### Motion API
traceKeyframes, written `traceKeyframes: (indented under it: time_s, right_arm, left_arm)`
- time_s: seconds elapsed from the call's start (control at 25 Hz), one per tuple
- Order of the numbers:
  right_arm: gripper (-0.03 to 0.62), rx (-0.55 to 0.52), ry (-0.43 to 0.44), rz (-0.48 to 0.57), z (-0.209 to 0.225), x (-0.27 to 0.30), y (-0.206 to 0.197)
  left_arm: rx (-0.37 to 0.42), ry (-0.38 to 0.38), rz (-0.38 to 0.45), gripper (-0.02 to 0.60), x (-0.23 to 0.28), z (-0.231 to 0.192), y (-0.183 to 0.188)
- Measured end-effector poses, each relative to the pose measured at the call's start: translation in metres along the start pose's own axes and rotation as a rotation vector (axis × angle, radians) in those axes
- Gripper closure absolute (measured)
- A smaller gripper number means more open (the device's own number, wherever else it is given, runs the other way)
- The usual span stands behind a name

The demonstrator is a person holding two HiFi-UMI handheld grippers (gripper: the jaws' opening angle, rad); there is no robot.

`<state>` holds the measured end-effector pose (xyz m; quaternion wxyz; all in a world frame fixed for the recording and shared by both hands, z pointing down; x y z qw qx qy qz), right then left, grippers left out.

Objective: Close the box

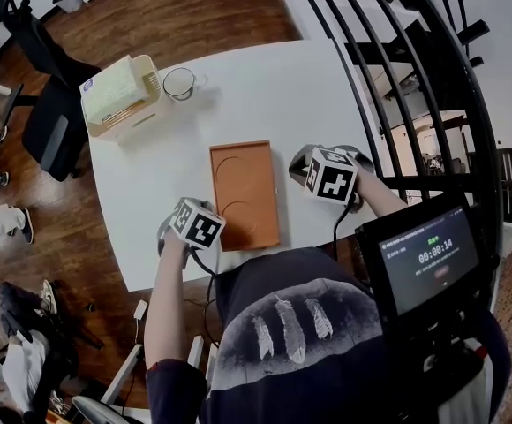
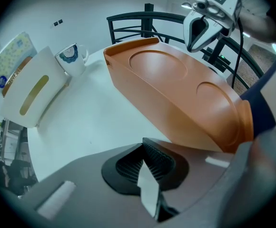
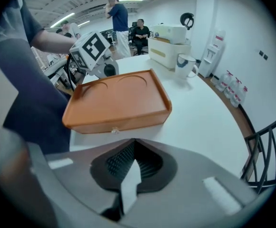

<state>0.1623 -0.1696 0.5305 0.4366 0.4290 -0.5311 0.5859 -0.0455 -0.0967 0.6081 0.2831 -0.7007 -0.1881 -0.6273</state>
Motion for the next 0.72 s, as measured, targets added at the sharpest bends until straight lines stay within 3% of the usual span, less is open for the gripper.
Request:
traceKeyframes:
  time_s: [0.16, 0.44, 0.72]
  right_arm:
    - [0.589, -0.007, 0.027, -0.007, -0.005, 0.009, 0.0]
    - [0.589, -0.01, 0.024, -0.11, -0.002, 0.038, -0.026]
    - [0.589, -0.016, -0.001, -0.088, 0.01, 0.027, -0.015]
  left_arm:
    - [0.002, 0.004, -0.007, 0.566, -0.001, 0.0, 0.001]
    - [-0.024, 0.009, -0.003, 0.565, 0.0, 0.001, 0.002]
    - [-0.018, 0.022, -0.014, 0.565, 0.001, -0.004, 0.0]
Point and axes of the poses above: the fingertips, and each gripper's own axes: x forward along the fingers, z to its right, y out of its top, the point moved 4 cm from there along -x, backward along the fingers, and after that the axes turned 5 degrees about -z, right-handed, at the moved point
